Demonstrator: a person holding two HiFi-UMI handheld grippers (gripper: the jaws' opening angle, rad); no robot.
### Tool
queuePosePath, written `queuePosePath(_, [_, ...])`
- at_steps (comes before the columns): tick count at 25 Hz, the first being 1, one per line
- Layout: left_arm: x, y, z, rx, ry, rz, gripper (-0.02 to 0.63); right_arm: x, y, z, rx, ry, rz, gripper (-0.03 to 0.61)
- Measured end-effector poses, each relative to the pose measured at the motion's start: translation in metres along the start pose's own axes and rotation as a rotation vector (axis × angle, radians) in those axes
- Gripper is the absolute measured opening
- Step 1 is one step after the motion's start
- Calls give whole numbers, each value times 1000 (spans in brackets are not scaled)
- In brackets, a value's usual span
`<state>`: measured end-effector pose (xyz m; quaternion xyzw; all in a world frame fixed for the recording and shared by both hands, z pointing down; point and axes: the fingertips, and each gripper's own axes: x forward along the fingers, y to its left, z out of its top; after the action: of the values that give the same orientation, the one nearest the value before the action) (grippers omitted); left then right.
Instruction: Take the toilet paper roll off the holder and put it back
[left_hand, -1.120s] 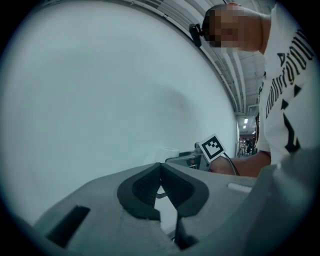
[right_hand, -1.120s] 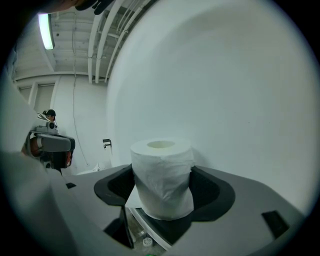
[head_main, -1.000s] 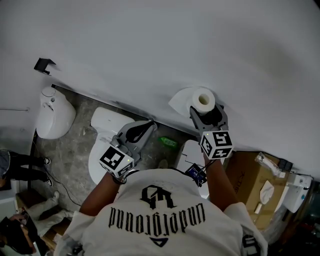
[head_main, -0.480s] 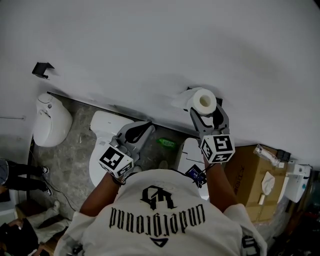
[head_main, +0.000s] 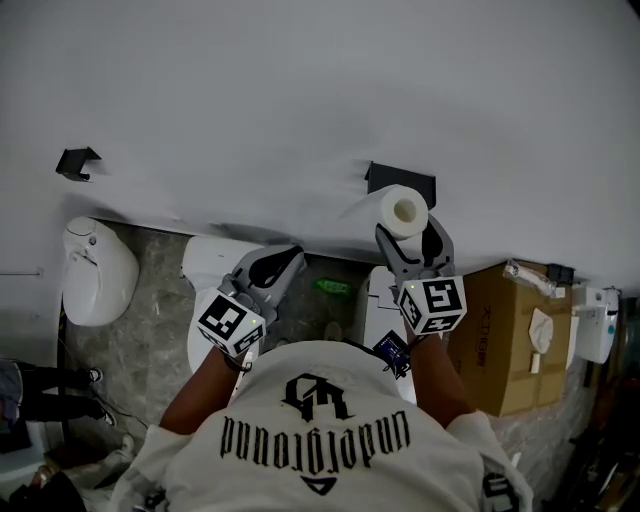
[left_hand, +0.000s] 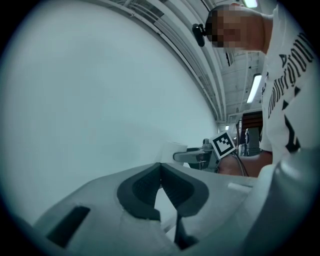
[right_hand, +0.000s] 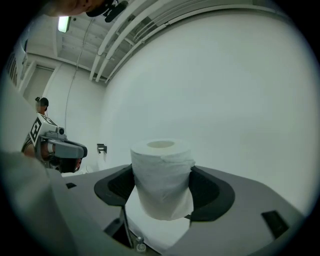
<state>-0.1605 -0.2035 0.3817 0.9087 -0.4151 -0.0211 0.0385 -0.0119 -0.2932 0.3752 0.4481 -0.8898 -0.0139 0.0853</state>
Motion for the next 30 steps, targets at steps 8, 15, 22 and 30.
queuePosePath(8, [-36, -8, 2, 0, -6, -96, 14, -39, 39, 8, -9, -4, -95, 334])
queuePosePath(15, [-55, -21, -1, 1, 0, -196, 14, -74, 66, 3, -13, 2, -185, 334])
queuePosePath(22, [-58, -31, -3, 6, 3, -262, 14, -102, 75, -2, 3, 4, -253, 334])
queuePosePath(30, [-32, -46, 3, 26, 7, -292, 14, -116, 51, -1, 7, -5, -276, 334])
